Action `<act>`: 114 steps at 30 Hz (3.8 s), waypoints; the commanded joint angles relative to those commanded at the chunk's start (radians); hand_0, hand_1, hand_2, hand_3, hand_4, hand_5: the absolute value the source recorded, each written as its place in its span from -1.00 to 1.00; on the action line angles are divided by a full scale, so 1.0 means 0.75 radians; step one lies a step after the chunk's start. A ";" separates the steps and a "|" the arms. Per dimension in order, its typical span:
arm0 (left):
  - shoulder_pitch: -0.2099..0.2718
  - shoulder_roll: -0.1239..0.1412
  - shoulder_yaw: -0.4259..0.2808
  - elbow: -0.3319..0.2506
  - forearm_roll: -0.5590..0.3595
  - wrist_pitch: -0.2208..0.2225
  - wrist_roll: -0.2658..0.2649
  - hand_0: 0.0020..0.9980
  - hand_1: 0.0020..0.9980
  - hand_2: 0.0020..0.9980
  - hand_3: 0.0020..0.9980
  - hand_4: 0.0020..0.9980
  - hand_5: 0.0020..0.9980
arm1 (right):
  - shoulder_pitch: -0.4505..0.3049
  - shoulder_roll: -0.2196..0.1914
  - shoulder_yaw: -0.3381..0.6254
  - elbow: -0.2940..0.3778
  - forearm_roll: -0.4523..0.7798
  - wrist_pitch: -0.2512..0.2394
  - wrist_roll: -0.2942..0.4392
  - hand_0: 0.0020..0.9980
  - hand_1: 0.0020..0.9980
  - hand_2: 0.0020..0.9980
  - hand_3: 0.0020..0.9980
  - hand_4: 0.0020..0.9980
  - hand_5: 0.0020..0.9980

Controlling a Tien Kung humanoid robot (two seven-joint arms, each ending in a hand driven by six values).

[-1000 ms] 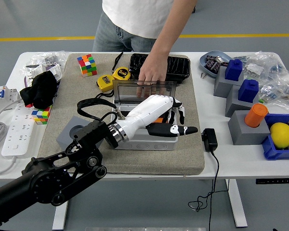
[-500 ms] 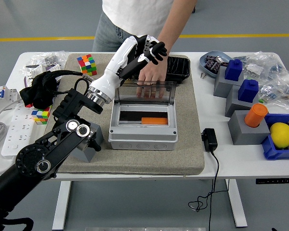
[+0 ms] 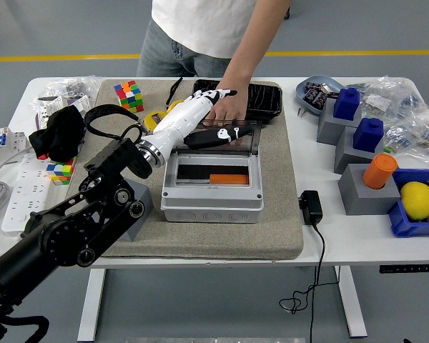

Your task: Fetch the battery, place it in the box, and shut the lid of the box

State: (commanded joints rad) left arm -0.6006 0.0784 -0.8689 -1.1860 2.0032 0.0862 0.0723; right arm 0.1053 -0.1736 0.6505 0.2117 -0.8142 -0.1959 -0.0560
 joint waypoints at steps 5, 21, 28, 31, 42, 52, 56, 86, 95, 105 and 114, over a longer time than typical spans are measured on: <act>0.002 0.002 0.003 -0.004 0.198 -0.020 0.026 1.00 1.00 1.00 0.83 1.00 1.00 | -0.002 0.000 -0.003 0.000 0.002 0.001 0.001 0.51 0.40 0.43 0.51 1.00 0.97; 0.011 0.045 0.043 -0.076 0.265 -0.088 0.100 1.00 1.00 0.85 0.61 1.00 1.00 | -0.001 -0.001 0.003 0.000 0.000 0.001 0.002 0.51 0.40 0.43 0.51 1.00 0.97; 0.013 0.067 0.069 -0.126 0.253 -0.058 0.093 1.00 0.45 0.39 0.46 1.00 1.00 | -0.001 0.000 0.003 -0.002 0.002 -0.002 0.000 0.51 0.40 0.43 0.51 1.00 0.97; 0.014 0.071 0.071 -0.143 0.249 -0.045 0.092 1.00 0.45 0.39 0.46 1.00 1.00 | 0.000 0.000 0.004 -0.002 0.002 -0.002 0.000 0.51 0.40 0.43 0.51 1.00 0.97; 0.024 0.084 0.104 -0.154 0.217 -0.095 0.121 1.00 0.37 0.37 0.44 1.00 1.00 | 0.001 -0.006 0.013 0.000 -0.001 -0.001 0.002 0.51 0.40 0.43 0.51 1.00 0.98; 0.032 0.099 0.126 -0.235 0.207 -0.085 0.134 -0.20 -0.35 0.28 0.43 1.00 1.00 | 0.001 -0.003 0.021 0.000 -0.007 -0.001 -0.001 0.51 0.40 0.43 0.51 1.00 0.97; 0.044 0.114 0.137 -0.300 0.203 -0.109 0.168 -0.20 -0.35 0.28 0.43 1.00 1.00 | 0.000 -0.003 0.022 -0.001 -0.008 0.000 -0.001 0.51 0.40 0.43 0.51 1.00 0.97; 0.169 0.120 -0.059 -0.560 -0.105 -0.237 0.057 -0.38 -0.58 0.19 0.39 1.00 1.00 | -0.009 0.002 0.017 -0.003 -0.004 0.001 0.001 0.51 0.40 0.43 0.51 1.00 0.97; 0.268 0.060 -0.439 -0.542 -0.625 -0.307 -0.026 0.35 0.41 0.34 0.37 1.00 0.82 | -0.007 0.006 0.027 -0.003 -0.006 0.002 0.002 0.51 0.40 0.43 0.50 1.00 0.97; 0.384 0.086 -0.719 -0.544 -1.178 -0.135 -0.122 0.57 0.65 0.55 0.48 1.00 0.78 | -0.005 0.007 0.037 -0.003 -0.006 -0.002 0.004 0.51 0.40 0.43 0.51 1.00 0.96; 0.479 0.048 -0.829 -0.541 -0.770 0.239 -0.028 1.00 1.00 1.00 1.00 1.00 1.00 | -0.007 0.004 0.048 -0.005 -0.008 -0.005 0.006 0.51 0.40 0.43 0.51 1.00 0.96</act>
State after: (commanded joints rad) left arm -0.2417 0.1146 -1.4910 -1.5916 1.4257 0.2657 0.0515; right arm 0.0997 -0.1709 0.6867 0.2079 -0.8203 -0.1993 -0.0517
